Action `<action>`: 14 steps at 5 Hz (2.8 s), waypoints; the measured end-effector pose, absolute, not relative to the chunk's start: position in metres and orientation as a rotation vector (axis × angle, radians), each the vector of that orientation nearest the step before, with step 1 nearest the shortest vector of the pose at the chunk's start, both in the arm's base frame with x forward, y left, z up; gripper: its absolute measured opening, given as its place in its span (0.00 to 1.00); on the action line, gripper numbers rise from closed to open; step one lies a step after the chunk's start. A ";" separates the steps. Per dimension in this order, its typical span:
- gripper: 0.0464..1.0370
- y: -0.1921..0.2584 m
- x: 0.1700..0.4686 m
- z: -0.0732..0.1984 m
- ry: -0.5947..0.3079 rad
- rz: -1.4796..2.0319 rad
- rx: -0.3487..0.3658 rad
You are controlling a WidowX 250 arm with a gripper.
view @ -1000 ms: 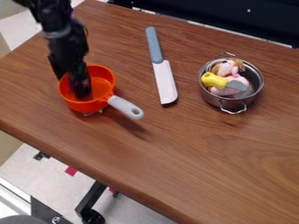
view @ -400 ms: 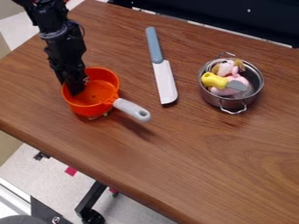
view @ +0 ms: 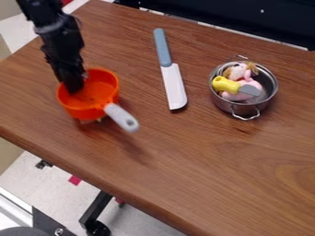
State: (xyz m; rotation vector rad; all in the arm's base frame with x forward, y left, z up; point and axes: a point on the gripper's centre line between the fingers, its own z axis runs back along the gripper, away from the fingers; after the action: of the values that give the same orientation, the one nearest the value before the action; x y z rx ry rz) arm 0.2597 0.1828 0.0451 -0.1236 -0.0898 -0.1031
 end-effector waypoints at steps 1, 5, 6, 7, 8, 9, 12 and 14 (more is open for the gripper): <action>0.01 0.200 0.265 0.065 -0.119 -0.020 -0.197; 0.01 0.222 0.313 0.084 0.002 1.038 -0.288; 0.01 0.220 0.321 0.077 -0.024 1.257 -0.339; 0.01 0.222 0.316 0.066 0.012 1.529 -0.294; 0.01 0.220 0.310 0.037 -0.033 1.779 -0.237; 0.01 0.220 0.323 0.044 -0.221 1.998 -0.189; 0.01 0.205 0.334 0.041 -0.226 2.050 -0.116; 0.01 0.173 0.325 0.034 -0.158 1.922 -0.062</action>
State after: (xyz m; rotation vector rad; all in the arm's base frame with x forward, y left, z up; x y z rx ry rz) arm 0.3246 0.1730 0.0342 -0.0624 -0.1583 1.9215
